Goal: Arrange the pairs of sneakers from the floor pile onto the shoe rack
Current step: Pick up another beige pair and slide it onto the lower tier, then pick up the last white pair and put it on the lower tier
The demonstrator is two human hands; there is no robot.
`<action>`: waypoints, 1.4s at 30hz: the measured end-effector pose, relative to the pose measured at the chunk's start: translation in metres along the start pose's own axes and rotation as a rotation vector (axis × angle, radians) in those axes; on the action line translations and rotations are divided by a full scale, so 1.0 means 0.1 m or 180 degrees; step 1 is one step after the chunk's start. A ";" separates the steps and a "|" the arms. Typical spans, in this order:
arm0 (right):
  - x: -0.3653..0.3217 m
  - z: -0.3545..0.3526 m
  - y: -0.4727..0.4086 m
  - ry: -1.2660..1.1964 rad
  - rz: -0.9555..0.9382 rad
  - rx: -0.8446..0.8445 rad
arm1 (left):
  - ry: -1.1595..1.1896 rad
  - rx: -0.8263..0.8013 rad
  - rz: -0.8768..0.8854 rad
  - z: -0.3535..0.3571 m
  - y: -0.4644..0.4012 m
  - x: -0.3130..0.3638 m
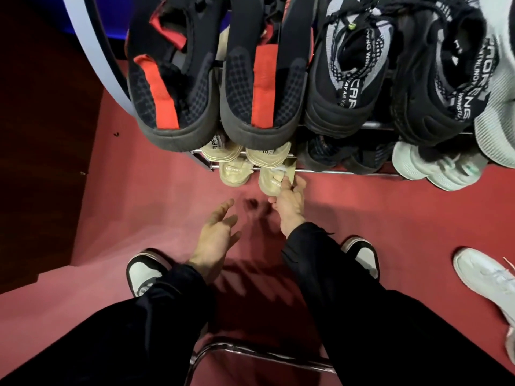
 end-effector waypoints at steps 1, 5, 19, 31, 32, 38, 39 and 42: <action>0.00 0.04 -0.03 -0.0033 0.0007 0.0010 | -0.0019 -0.0017 -0.0012 0.00 -0.01 0.00; 0.00 0.27 -0.07 -0.0544 0.0112 -0.0281 | -0.0109 -0.0055 -0.0040 0.01 -0.04 -0.01; -0.21 -0.48 0.86 0.0697 0.0227 -0.0757 | -0.0533 -0.0017 0.0330 0.29 0.40 0.15; -1.33 -1.92 2.19 0.2414 -0.1104 -0.1215 | -0.1674 -0.0980 0.1364 1.37 1.87 0.63; -1.36 -2.12 2.24 0.2394 -0.1167 -0.1146 | -0.1785 -0.1098 0.1492 1.53 1.98 0.63; -1.29 -3.52 2.32 0.1197 -0.1030 -0.0940 | -0.2261 -0.1736 0.1686 2.63 2.60 0.28; -1.19 -3.78 2.31 0.0862 -0.0999 -0.0873 | -0.2367 -0.1816 0.1690 2.81 2.65 0.17; -0.68 -4.38 2.18 0.0438 -0.0836 -0.0536 | -0.2714 -0.2046 0.1607 3.26 2.65 -0.23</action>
Point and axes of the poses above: each hand's wrist, its own y-axis away from the middle knuckle, its own z-axis out of the palm, x = y × z, the point moved 6 cm from there along -y, towards the middle knuckle, and after that the axes turned 7 degrees about y, right-handed, at the moved point
